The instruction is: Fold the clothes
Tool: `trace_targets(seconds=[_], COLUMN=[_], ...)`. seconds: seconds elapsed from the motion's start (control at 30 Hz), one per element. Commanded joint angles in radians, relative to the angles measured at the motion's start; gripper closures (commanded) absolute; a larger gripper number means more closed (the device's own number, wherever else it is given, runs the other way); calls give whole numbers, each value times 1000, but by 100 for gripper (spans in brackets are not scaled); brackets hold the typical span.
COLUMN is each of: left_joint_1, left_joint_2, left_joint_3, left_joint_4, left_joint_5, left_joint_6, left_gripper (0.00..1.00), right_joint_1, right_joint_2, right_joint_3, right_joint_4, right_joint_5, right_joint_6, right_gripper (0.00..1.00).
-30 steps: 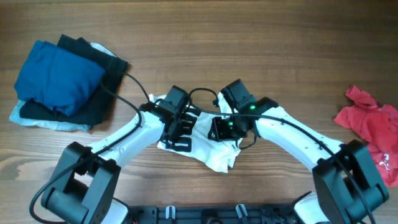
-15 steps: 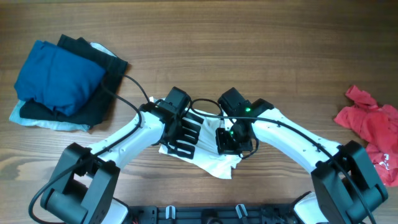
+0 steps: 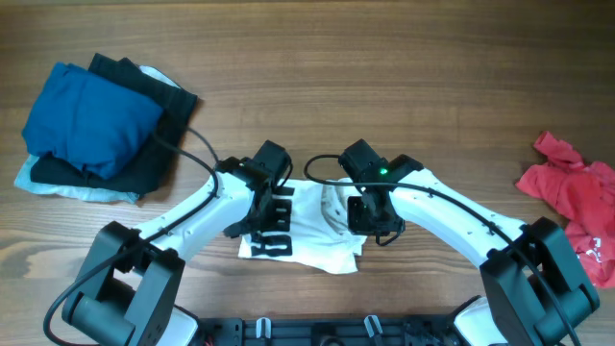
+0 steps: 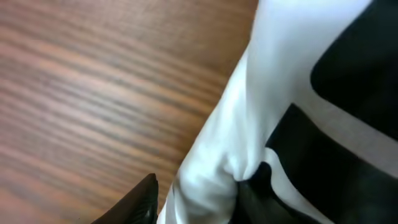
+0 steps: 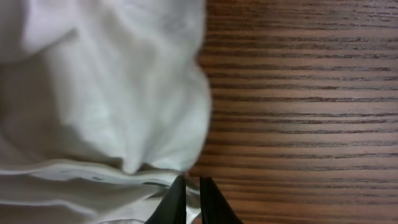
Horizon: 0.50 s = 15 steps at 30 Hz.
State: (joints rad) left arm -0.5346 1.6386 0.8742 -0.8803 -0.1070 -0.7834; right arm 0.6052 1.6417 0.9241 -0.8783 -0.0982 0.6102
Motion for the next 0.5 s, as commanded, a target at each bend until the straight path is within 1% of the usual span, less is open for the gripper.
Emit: trace_targets(seconds=[0.0, 0.03, 0.07, 0.1, 0.23, 0.27, 0.3, 0.33, 0.37, 0.47], left_joint_1=[9, 9, 9, 10, 10, 9, 9, 9, 10, 9], left_joint_2=[37, 37, 37, 37, 37, 37, 37, 37, 37, 37], left_joint_3=[-57, -57, -57, -57, -57, -57, -57, -57, -57, -57], left_joint_4=[-25, -17, -10, -2, 20, 20, 20, 20, 20, 20], left_joint_5=[83, 92, 92, 92, 92, 92, 92, 92, 92, 92], left_joint_6=[-67, -67, -66, -66, -66, -66, -66, -66, -66, -66], left_gripper=[58, 58, 57, 56, 54, 54, 54, 54, 54, 54], right_joint_1=[0, 0, 0, 0, 0, 0, 0, 0, 0, 0], right_joint_2=[-11, -11, -11, -11, -11, -11, -11, -11, -11, -11], right_joint_3=[-32, -41, -47, -48, -48, -48, -48, -48, -48, -48], right_joint_4=[0, 3, 4, 4, 21, 23, 22, 23, 22, -3], right_joint_5=[-21, -64, -104, -134, -240, -244, -244, -243, -244, -245], right_joint_6=[21, 16, 13, -1, -43, -47, -47, -47, -46, -45], right_gripper=[87, 82, 75, 71, 72, 72, 76, 90, 96, 96])
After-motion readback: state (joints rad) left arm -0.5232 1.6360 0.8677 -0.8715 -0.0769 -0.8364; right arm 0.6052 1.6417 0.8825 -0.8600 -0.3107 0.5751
